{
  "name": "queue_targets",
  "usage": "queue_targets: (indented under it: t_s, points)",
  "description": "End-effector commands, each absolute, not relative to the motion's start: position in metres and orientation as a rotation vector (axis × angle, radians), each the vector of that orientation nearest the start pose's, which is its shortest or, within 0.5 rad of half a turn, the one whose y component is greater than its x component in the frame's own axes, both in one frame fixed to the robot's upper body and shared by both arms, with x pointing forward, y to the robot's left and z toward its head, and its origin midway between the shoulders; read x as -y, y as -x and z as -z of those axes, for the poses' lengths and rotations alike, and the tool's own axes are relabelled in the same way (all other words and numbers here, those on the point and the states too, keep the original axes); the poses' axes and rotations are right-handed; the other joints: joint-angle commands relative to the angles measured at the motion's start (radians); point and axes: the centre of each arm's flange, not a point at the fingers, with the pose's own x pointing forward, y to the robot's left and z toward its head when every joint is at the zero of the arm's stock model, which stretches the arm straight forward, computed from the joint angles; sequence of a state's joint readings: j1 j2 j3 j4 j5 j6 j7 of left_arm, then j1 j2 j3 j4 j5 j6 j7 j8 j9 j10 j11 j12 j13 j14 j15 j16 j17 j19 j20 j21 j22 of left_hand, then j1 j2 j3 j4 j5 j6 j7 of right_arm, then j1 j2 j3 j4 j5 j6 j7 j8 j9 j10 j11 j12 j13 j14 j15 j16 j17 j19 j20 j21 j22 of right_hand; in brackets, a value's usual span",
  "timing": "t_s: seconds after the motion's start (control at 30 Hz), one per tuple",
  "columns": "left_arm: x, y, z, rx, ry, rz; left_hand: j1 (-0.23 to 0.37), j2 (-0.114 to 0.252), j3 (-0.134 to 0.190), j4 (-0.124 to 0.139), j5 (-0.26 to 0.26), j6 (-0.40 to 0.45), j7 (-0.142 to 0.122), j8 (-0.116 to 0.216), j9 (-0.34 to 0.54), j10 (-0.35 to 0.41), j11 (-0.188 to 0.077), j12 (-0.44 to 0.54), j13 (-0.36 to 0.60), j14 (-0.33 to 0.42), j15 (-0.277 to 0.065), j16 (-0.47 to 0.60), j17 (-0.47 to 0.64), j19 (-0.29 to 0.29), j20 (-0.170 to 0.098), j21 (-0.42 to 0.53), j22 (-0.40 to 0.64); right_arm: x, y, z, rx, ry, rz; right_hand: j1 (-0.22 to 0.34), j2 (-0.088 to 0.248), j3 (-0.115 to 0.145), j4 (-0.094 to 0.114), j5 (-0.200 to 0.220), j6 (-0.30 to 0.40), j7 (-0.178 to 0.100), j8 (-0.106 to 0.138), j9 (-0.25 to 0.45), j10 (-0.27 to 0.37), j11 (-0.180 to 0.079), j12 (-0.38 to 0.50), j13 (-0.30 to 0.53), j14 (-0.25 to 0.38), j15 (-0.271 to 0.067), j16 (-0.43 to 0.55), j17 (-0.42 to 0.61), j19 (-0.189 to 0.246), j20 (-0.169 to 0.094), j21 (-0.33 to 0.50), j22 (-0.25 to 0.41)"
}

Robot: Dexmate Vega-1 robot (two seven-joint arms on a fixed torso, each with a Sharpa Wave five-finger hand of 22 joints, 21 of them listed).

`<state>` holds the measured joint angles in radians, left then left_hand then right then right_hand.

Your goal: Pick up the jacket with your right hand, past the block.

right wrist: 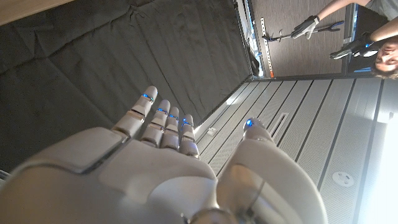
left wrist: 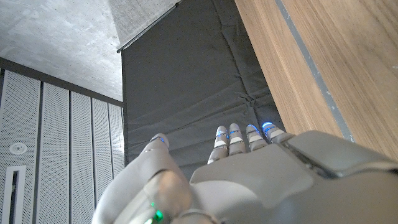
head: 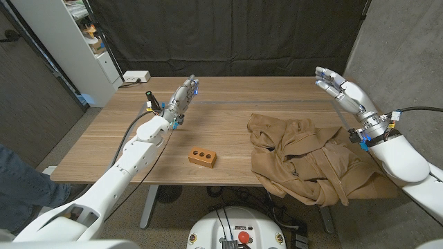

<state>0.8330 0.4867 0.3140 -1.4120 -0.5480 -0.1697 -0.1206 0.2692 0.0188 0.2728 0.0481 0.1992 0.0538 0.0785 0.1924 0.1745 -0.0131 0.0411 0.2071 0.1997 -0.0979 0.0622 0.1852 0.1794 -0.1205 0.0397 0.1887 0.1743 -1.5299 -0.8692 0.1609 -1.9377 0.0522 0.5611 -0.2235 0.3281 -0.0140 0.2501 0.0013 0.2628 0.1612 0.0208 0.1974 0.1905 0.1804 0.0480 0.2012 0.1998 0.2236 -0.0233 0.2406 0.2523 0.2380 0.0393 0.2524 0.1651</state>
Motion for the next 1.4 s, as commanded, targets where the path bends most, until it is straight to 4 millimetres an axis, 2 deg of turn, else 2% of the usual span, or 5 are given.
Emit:
queue_targets:
  t_s: [0.03,0.17,0.53,1.1,1.4]
  points:
    - [-0.263,-0.644,-0.008,0.606,-0.055,0.319,0.007,0.01,0.006,-0.008,-0.001,0.007,0.0,-0.002,0.004,0.002,-0.004,0.004,0.002,0.0,-0.004,0.002,0.001,-0.007,0.005,0.004,0.004,0.344,-0.418,-0.007,1.066,0.821,-0.035,-0.004,0.006,-0.004,-0.002,0.006,0.009,-0.013,0.002,0.003,0.001,-0.009,0.001,0.002,-0.02,0.007,-0.007,-0.002,-0.005,0.015,-0.008,0.003]
    - [-0.264,-0.645,-0.008,0.605,-0.055,0.319,0.007,0.01,0.006,-0.008,-0.002,0.007,0.0,-0.002,0.004,0.002,-0.005,0.004,0.001,0.0,-0.004,0.003,0.001,-0.009,0.005,0.003,0.004,0.341,-0.417,-0.009,1.061,0.864,-0.033,-0.004,0.006,-0.005,-0.003,0.007,0.005,-0.02,0.001,0.003,-0.004,-0.011,-0.001,0.002,-0.029,0.006,-0.012,-0.004,-0.008,0.037,-0.014,0.003]
    - [-0.263,-0.65,-0.013,0.603,-0.062,0.326,0.008,0.012,0.006,-0.01,-0.002,0.007,-0.002,-0.002,0.004,0.002,-0.003,0.004,0.001,0.0,-0.005,0.002,0.001,-0.012,0.009,0.003,0.004,0.339,-0.418,-0.01,1.038,0.937,-0.022,-0.011,0.002,-0.011,-0.005,0.011,-0.004,-0.049,-0.001,0.002,-0.015,-0.038,-0.005,0.002,-0.052,-0.002,-0.024,-0.014,0.0,0.16,-0.034,0.004]
    - [-0.261,-0.655,-0.018,0.603,-0.067,0.334,0.01,0.014,0.007,-0.015,-0.004,0.015,0.006,-0.001,0.004,0.002,0.004,0.004,-0.001,0.003,0.001,0.003,0.001,-0.012,0.005,0.004,0.005,0.334,-0.415,-0.012,1.006,1.102,0.018,-0.005,-0.006,-0.015,-0.016,0.015,0.007,-0.076,0.004,0.002,-0.032,-0.062,-0.007,0.002,-0.106,0.052,-0.042,-0.023,0.002,0.172,-0.048,0.006]
    - [-0.262,-0.656,-0.017,0.601,-0.065,0.332,0.01,0.015,0.007,-0.016,-0.004,0.019,0.008,0.0,0.004,0.002,0.002,0.004,-0.001,0.003,0.001,0.003,0.001,-0.012,0.005,0.005,0.005,0.331,-0.414,-0.01,0.967,1.203,0.031,0.046,-0.003,0.002,-0.05,0.023,0.036,-0.115,0.014,0.002,-0.036,-0.088,-0.007,0.0,-0.12,0.075,-0.042,-0.033,0.008,0.175,-0.053,0.007]
